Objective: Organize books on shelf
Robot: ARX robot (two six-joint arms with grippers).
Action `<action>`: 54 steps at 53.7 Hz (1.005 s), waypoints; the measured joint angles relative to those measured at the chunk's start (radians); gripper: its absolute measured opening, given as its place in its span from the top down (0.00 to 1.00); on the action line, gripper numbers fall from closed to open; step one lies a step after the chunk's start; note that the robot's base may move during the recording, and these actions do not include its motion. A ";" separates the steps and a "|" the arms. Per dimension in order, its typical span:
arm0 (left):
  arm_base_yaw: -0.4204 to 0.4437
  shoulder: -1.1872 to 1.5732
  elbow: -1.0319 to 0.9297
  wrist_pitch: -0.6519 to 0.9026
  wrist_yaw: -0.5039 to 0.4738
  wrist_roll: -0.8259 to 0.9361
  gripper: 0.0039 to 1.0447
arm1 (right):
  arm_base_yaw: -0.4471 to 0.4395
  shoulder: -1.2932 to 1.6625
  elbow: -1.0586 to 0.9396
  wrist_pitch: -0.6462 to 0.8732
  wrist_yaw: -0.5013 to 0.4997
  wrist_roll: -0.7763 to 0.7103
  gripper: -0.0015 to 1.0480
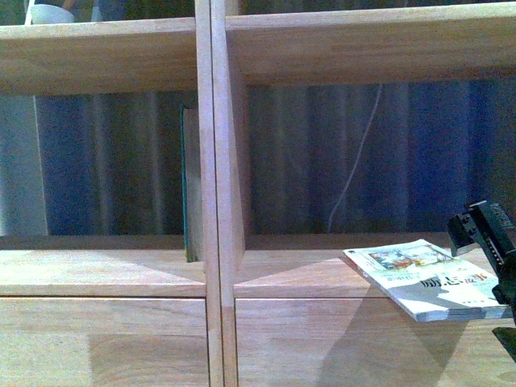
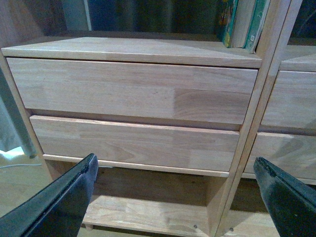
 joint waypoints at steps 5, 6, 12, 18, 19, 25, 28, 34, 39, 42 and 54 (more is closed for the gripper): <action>0.000 0.000 0.000 0.000 0.000 0.000 0.07 | 0.000 0.034 0.041 -0.014 -0.011 0.010 0.07; 0.000 0.000 0.000 0.000 0.000 0.000 0.07 | 0.000 0.044 0.054 -0.019 -0.015 0.011 0.07; 0.000 0.000 0.000 0.000 0.000 0.000 0.07 | 0.003 0.075 0.097 -0.037 -0.026 0.013 0.07; 0.000 0.000 0.000 0.000 0.000 0.000 0.07 | 0.007 0.105 0.145 -0.055 -0.033 0.014 0.07; 0.000 0.000 0.000 0.000 0.000 0.000 0.07 | 0.008 0.108 0.150 -0.056 -0.033 0.014 0.07; 0.000 0.000 0.000 0.000 0.000 0.000 0.07 | 0.009 0.115 0.169 -0.072 -0.034 0.014 0.13; 0.000 0.000 0.000 0.000 0.000 0.000 0.07 | 0.009 0.115 0.171 -0.075 -0.034 0.014 0.19; 0.000 0.000 0.000 0.000 0.000 0.000 0.07 | 0.009 0.115 0.171 -0.075 -0.034 0.014 0.35; 0.000 0.000 0.000 0.000 0.000 0.000 0.07 | 0.008 0.115 0.169 -0.073 -0.037 0.014 0.48; 0.000 0.000 0.000 0.000 0.000 0.000 0.07 | 0.008 0.112 0.161 -0.067 -0.041 0.014 0.58; 0.000 0.000 0.000 0.000 0.000 0.000 0.07 | 0.006 0.050 0.113 -0.059 -0.049 0.014 0.92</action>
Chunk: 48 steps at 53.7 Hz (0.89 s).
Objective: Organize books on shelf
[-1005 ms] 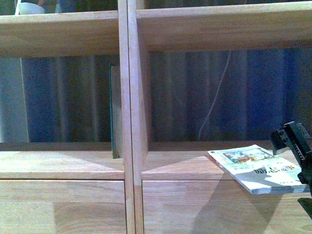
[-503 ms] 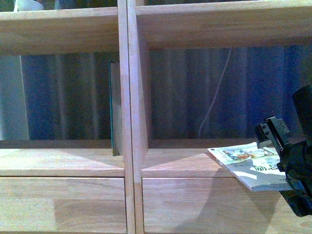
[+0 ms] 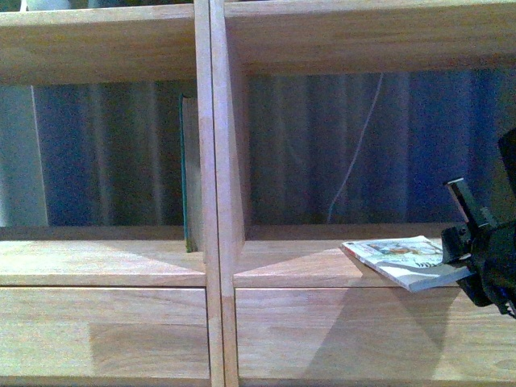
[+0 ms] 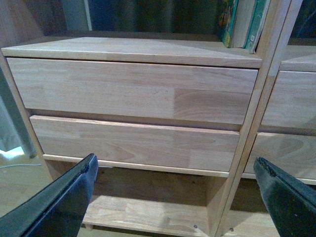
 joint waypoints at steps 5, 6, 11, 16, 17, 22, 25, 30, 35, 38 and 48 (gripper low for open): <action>0.000 0.000 0.000 0.000 0.000 0.000 0.07 | -0.003 -0.047 -0.042 0.005 0.000 -0.001 0.93; 0.000 0.000 0.000 0.000 0.000 0.000 0.07 | -0.004 -0.054 -0.051 0.006 0.001 -0.002 0.93; 0.000 0.000 0.000 0.000 0.000 0.000 0.07 | -0.017 -0.111 -0.097 0.011 0.000 -0.026 0.93; 0.000 0.000 0.000 0.000 0.000 0.000 0.07 | -0.042 -0.204 -0.138 0.013 -0.009 -0.081 0.93; 0.000 0.000 0.000 0.000 0.000 0.000 0.07 | -0.048 -0.230 -0.148 0.013 -0.013 -0.098 0.93; 0.000 0.000 0.000 0.000 0.000 0.000 0.07 | -0.076 -0.342 -0.195 0.010 -0.027 -0.160 0.93; 0.000 0.000 0.000 0.000 0.000 0.000 0.07 | -0.087 -0.391 -0.213 0.003 -0.035 -0.184 0.93; 0.000 0.000 0.000 0.000 0.000 0.000 0.07 | -0.102 -0.481 -0.243 -0.021 -0.049 -0.220 0.93; 0.000 0.000 0.000 0.000 0.000 0.000 0.07 | -0.112 -0.559 -0.260 -0.048 -0.052 -0.248 0.93; 0.000 0.000 0.000 0.000 0.000 0.000 0.07 | -0.114 -0.605 -0.266 -0.064 -0.052 -0.266 0.93; 0.000 0.000 0.000 0.000 0.000 0.000 0.07 | -0.113 -0.729 -0.266 -0.108 -0.053 -0.322 0.93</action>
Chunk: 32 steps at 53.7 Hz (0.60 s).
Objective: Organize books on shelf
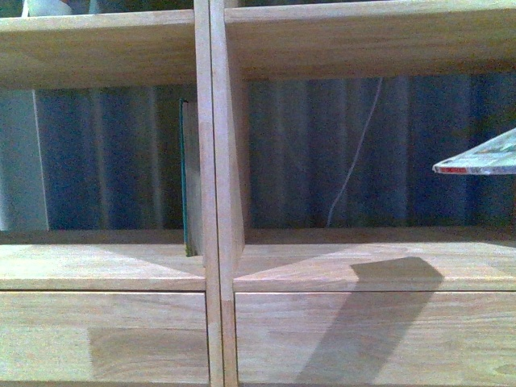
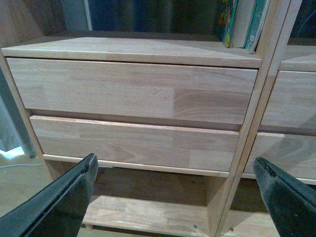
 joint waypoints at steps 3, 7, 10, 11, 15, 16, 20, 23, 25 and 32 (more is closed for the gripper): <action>0.000 0.000 0.000 0.000 0.000 0.000 0.07 | 0.011 -0.047 0.002 -0.010 0.004 -0.029 0.93; 0.000 0.000 0.000 0.000 0.000 0.000 0.07 | 0.028 -0.077 0.008 -0.013 0.011 -0.050 0.93; 0.000 0.000 0.000 0.000 0.000 0.000 0.07 | 0.045 -0.093 0.016 -0.013 0.019 -0.068 0.93; 0.000 0.000 0.000 0.000 0.000 0.000 0.07 | 0.048 -0.095 0.018 -0.014 0.021 -0.072 0.93; 0.000 0.000 0.000 0.000 0.000 0.000 0.07 | 0.072 -0.103 0.032 -0.014 0.029 -0.093 0.93; 0.000 0.000 0.000 0.000 0.000 0.000 0.07 | 0.075 -0.103 0.034 -0.014 0.030 -0.095 0.93; 0.000 0.000 0.000 0.000 0.000 0.000 0.07 | 0.089 -0.103 0.040 -0.014 0.032 -0.110 0.93; 0.033 0.026 0.011 -0.023 0.124 -0.008 0.07 | 0.093 -0.102 0.040 -0.014 0.031 -0.113 0.93; 0.085 0.074 0.028 -0.034 0.268 -0.013 0.07 | 0.093 -0.100 0.040 -0.014 0.032 -0.114 0.93; 0.215 0.284 0.106 0.025 0.669 -0.035 0.07 | 0.090 -0.099 0.040 -0.014 0.032 -0.117 0.93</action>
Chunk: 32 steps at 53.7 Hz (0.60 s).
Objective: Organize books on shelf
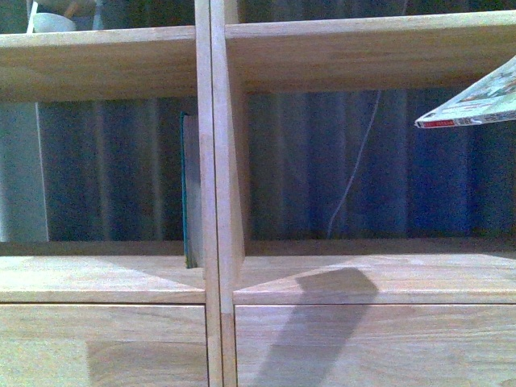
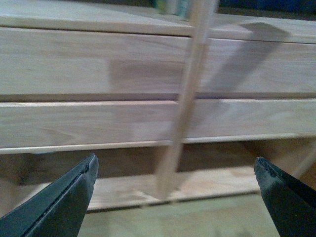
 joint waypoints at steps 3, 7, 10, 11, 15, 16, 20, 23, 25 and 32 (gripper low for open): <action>0.026 0.076 0.051 0.029 0.135 -0.005 0.07 | -0.003 0.001 0.000 0.000 0.000 -0.001 0.93; 0.049 0.153 0.117 0.061 0.239 -0.006 0.07 | -0.007 0.002 0.000 0.001 0.003 -0.004 0.93; 0.074 0.211 0.172 0.096 0.287 -0.010 0.07 | -0.010 0.002 0.000 0.001 0.003 -0.008 0.93; 0.079 0.222 0.182 0.102 0.296 -0.011 0.07 | -0.011 0.002 0.000 0.001 0.003 -0.010 0.93; 0.116 0.301 0.260 0.147 0.355 -0.038 0.07 | -0.011 0.002 0.000 0.002 -0.002 -0.014 0.93; 0.121 0.312 0.272 0.154 0.362 -0.043 0.07 | -0.011 0.002 0.000 0.002 -0.003 -0.014 0.93; 0.140 0.384 0.348 0.198 0.398 -0.076 0.07 | -0.011 0.002 0.000 0.002 -0.005 -0.015 0.93; 0.139 0.422 0.391 0.213 0.404 -0.097 0.07 | -0.011 0.004 0.000 0.005 -0.005 -0.016 0.93; 0.133 0.450 0.423 0.220 0.403 -0.109 0.07 | -0.011 0.008 0.000 0.009 -0.005 -0.018 0.93; 0.037 0.584 0.567 0.237 0.344 -0.175 0.07 | 0.004 0.048 0.026 0.037 -0.010 -0.026 0.93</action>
